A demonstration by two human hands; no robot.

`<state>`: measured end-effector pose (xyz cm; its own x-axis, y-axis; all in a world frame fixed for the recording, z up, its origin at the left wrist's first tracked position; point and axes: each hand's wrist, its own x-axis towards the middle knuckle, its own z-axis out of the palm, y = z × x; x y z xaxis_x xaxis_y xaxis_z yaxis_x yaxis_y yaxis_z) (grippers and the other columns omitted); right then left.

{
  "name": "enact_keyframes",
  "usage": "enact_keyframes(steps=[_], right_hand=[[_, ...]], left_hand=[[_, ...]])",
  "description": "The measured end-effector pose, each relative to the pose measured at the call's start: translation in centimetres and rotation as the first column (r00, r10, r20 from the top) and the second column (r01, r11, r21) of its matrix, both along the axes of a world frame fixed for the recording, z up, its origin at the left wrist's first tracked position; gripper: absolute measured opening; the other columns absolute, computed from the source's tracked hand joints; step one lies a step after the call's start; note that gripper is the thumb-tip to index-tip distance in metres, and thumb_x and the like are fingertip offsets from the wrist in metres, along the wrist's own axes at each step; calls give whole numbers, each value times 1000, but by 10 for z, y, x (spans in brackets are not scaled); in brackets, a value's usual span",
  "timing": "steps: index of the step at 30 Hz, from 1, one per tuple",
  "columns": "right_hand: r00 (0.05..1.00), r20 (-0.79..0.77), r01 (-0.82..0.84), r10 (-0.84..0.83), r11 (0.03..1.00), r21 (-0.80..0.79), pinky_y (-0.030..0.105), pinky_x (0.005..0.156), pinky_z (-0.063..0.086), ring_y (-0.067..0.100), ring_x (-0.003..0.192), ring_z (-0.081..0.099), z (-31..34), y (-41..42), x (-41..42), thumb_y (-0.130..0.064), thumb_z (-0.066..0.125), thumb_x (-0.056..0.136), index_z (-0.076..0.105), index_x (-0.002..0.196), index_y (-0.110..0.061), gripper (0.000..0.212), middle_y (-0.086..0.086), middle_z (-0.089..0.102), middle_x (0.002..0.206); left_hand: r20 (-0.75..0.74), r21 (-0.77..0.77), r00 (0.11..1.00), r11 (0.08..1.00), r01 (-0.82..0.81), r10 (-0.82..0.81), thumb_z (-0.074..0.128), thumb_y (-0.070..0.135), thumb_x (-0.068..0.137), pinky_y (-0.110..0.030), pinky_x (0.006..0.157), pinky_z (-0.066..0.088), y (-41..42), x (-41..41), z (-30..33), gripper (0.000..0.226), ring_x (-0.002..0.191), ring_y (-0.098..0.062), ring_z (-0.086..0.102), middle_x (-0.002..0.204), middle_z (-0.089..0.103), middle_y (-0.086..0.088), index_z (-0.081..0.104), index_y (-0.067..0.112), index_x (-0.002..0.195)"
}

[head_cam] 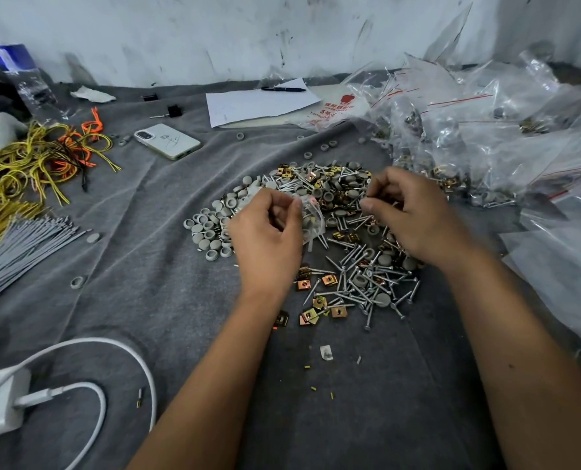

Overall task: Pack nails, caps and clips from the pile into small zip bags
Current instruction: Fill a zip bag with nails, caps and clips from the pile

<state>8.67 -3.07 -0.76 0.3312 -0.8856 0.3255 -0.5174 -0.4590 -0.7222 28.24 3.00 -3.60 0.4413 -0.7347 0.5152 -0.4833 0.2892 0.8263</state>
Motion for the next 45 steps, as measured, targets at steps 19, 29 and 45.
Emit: enact_keyframes(steps=[19, 29, 45], right_hand=[[987, -148, -60, 58, 998, -9, 22, 77, 56, -4, 85, 67, 8, -1, -23, -17, 83, 83, 75, 88, -39, 23, -20, 72, 88], [890, -406, -107, 206, 961, 255, 27, 67, 50, 5, 80, 62, 5, -11, -39, -26, 78, 90, 76, 87, -49, 24, -14, 62, 92], [940, -322, -76, 118, 987, 140, 26, 72, 45, 4, 84, 61, -6, -4, -31, -16, 80, 87, 66, 83, -33, 23, -13, 62, 91]], left_hand=[[-36, 2, 998, 999, 52, -52, 73, 15, 95, -29, 53, 50, 0, -2, 0, 16, 58, -4, 55, 65, 61, 10, 68, 22, 82], [29, 35, 980, 980, 195, -196, 74, 17, 95, -30, 54, 50, 1, -4, -2, 10, 58, -16, 62, 68, 65, 8, 70, 19, 87], [43, 43, 979, 979, 198, -200, 75, 16, 95, -36, 55, 54, -3, -4, -6, 7, 61, -22, 64, 69, 65, 5, 71, 15, 89]])
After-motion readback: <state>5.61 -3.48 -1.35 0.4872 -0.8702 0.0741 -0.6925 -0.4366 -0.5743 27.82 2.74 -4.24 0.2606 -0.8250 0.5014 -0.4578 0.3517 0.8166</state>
